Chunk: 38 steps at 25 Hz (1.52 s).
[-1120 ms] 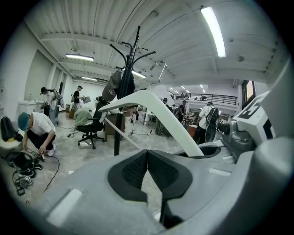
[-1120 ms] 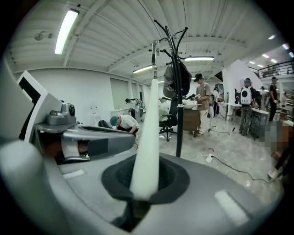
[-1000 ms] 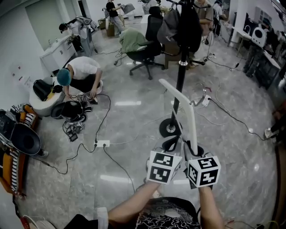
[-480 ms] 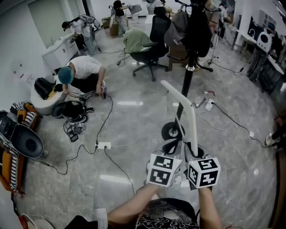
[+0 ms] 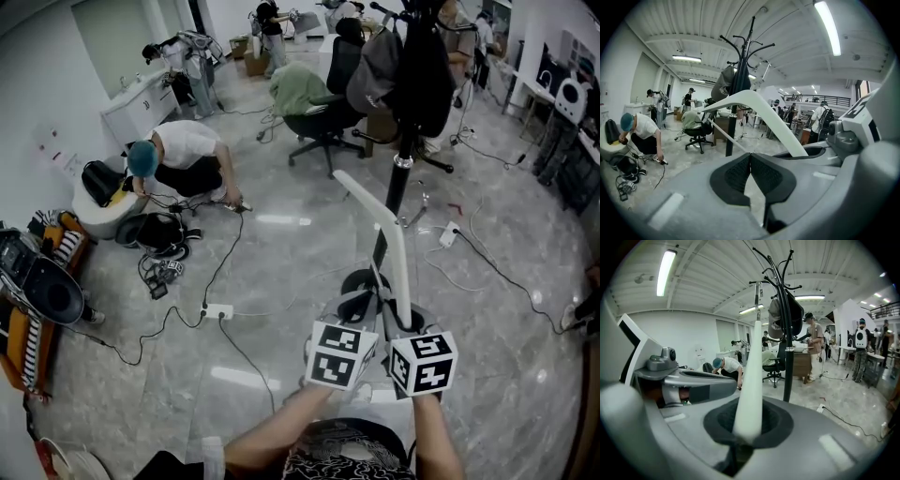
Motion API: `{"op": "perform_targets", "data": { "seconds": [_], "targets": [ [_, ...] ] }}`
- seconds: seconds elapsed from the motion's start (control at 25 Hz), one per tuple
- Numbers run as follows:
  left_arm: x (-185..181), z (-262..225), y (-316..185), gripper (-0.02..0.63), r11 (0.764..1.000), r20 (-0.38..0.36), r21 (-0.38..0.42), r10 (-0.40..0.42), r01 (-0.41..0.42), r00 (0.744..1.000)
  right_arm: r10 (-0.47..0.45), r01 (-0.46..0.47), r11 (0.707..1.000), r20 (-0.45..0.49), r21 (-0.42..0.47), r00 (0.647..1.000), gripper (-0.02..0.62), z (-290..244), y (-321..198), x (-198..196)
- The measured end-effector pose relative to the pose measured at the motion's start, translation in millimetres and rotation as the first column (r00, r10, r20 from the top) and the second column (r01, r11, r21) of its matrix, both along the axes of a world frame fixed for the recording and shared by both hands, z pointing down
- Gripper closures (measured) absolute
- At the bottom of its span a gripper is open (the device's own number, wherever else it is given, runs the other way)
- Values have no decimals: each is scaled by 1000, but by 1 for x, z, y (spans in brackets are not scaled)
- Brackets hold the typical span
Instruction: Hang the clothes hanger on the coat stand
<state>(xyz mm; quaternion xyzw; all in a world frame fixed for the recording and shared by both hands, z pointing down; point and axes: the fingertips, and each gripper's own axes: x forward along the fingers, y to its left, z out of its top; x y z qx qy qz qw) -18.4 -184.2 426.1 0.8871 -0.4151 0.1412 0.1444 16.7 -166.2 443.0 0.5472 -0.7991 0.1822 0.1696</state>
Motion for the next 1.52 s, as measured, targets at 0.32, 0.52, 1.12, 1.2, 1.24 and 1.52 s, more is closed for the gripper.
{"op": "perform_targets", "data": {
  "seconds": [0.32, 0.52, 1.12, 1.2, 1.24, 1.52],
  "targets": [
    [40, 9, -38, 600, 999, 20, -21, -45, 45, 999, -47, 47, 999, 14, -16, 999, 566, 6, -43, 39],
    [61, 11, -60, 600, 996, 34, -20, -91, 92, 995, -87, 87, 996, 21, -21, 996, 566, 7, -65, 62],
    [81, 17, -89, 600, 986, 56, -27, -162, 164, 985, -151, 152, 988, 31, -32, 988, 566, 16, -98, 84],
    [81, 22, -94, 600, 985, 55, -35, -165, 167, 985, -154, 154, 987, 23, -33, 988, 566, 19, -104, 85],
    [81, 24, -97, 600, 986, 55, -37, -163, 165, 985, -153, 153, 988, 19, -35, 988, 566, 20, -108, 85],
    [70, 25, -124, 600, 990, 53, -38, -134, 136, 990, -125, 125, 991, 9, -44, 992, 566, 23, -137, 75]
  ]
}}
